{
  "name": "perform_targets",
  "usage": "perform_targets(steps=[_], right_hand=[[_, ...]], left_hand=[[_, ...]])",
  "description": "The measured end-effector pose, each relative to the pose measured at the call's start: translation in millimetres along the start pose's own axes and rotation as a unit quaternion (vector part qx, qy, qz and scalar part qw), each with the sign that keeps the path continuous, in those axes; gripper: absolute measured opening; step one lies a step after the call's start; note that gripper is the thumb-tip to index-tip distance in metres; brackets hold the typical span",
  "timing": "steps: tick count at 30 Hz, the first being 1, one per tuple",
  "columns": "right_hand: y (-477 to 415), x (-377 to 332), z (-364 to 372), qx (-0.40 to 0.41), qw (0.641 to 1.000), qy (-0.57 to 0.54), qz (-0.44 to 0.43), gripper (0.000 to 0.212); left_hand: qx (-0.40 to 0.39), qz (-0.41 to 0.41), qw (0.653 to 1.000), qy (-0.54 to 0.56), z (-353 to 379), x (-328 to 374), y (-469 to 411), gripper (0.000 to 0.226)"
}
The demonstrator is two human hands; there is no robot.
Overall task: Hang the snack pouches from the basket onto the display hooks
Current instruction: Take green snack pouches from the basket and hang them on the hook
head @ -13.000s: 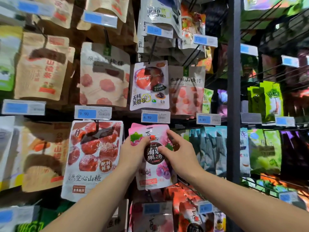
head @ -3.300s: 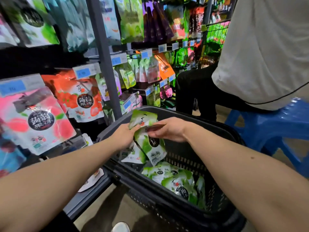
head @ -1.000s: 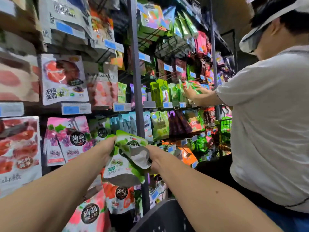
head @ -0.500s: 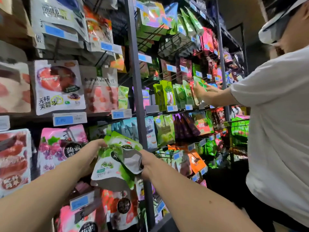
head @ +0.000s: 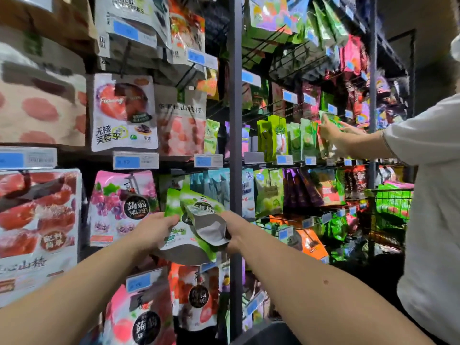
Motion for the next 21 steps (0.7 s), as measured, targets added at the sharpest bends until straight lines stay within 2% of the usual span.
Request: perform_targets(steps=[1, 3, 6, 9, 12, 14, 17, 21], right_hand=[[1, -5, 0, -0.003, 1.000, 0.013, -0.004, 0.018], [3, -18, 3, -0.039, 0.999, 0.033, -0.019, 0.021], [13, -31, -2, -0.033, 0.995, 0.092, 0.009, 0.026], [16, -42, -10, 0.020, 0.988, 0.154, -0.022, 0.038], [5, -49, -23, 0.099, 0.981, 0.147, -0.081, 0.067], [-2, -46, -34, 0.147, 0.979, 0.106, -0.091, 0.082], [-20, -43, -38, 0.181, 0.976, 0.064, -0.106, 0.065], [-46, -44, -30, 0.174, 0.974, 0.046, -0.138, 0.039]], left_hand=[[0.019, 0.006, 1.000, -0.009, 0, 2, -2, 0.016], [0.078, 0.042, 0.994, -0.058, -1, 7, -3, 0.020], [0.157, 0.114, 0.970, -0.144, -6, 20, 8, 0.021], [0.209, 0.135, 0.947, -0.204, -15, 21, 17, 0.018], [0.250, 0.117, 0.936, -0.217, -24, 15, 19, 0.014], [0.284, 0.087, 0.930, -0.217, -33, 8, 18, 0.021], [0.324, 0.083, 0.918, -0.215, -43, 7, 18, 0.021], [0.343, 0.096, 0.913, -0.198, -49, 8, 18, 0.018]])
Point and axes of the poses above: each hand's wrist, its own y-axis away from the middle knuckle, its own z-axis out of the palm, x = y × z, the point moved 4 cm from there along -y, towards the middle knuckle, and after that the axes turned 14 degrees about x, right-handed, at the moved point
